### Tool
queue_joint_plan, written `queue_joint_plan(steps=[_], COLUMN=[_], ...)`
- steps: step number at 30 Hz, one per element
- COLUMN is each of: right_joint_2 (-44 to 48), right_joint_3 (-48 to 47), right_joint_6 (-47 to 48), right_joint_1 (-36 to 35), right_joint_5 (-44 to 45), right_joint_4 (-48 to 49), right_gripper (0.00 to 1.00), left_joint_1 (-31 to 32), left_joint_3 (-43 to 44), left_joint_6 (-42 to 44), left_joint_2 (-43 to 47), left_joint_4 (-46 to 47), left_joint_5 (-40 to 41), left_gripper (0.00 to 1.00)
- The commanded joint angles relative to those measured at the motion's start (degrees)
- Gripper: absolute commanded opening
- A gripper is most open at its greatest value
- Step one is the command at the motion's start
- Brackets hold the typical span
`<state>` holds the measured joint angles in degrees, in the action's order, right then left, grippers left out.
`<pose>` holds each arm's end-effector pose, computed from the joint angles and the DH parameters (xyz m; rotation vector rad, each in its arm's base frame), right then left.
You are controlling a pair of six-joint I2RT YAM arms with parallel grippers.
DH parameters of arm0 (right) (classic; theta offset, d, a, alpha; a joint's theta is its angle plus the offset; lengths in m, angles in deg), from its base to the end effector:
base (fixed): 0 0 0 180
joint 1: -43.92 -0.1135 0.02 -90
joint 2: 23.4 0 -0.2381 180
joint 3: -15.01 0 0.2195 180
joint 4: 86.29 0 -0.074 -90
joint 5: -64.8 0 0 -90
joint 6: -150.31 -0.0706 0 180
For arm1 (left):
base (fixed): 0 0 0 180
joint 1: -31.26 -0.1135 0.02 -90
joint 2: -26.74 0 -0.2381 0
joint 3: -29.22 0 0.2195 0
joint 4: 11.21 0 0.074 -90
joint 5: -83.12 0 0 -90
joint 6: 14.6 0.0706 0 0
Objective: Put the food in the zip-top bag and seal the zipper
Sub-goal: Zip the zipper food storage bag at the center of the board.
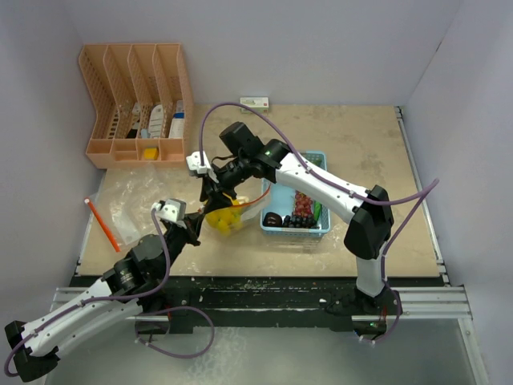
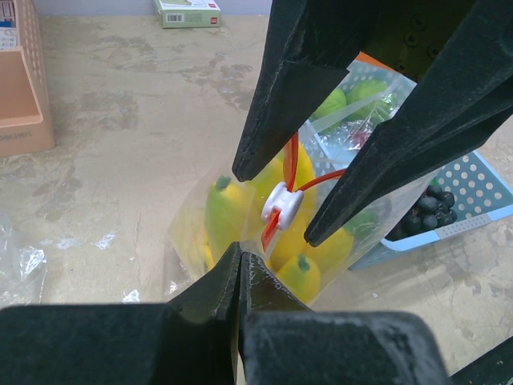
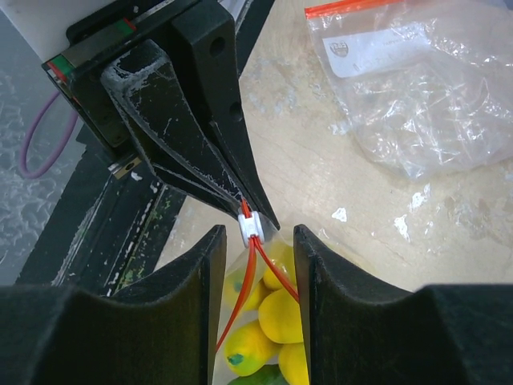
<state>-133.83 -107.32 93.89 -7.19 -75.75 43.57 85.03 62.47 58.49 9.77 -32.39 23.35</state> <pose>0.2158 0.3543 0.3083 -1.7923 1.2435 1.1494 0.1099 -0.0899 0.2330 0.1311 1.6637 -0.5032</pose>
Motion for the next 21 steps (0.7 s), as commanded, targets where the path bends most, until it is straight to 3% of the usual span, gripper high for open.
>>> queue_joint_plan(steps=[1, 15, 21], right_joint_2=[0.55, -0.18, -0.41], right_joint_3=[-2.69, -2.80, -2.72], right_joint_6=[0.42, 0.54, 0.44], right_joint_1=[-0.48, -0.57, -0.83], right_joint_5=[-2.34, -1.85, -0.86], right_joint_4=[-0.95, -1.67, -1.36], right_gripper=[0.41, 0.37, 0.20], left_joint_1=[0.16, 0.18, 0.19], left_joint_3=[2.09, 2.12, 2.13], left_joint_6=[0.56, 0.53, 0.58], left_joint_2=[0.51, 1.17, 1.10], left_joint_4=[2.07, 1.79, 1.77], left_joint_5=[0.78, 0.82, 0.79], left_gripper=[0.00, 0.00, 0.00])
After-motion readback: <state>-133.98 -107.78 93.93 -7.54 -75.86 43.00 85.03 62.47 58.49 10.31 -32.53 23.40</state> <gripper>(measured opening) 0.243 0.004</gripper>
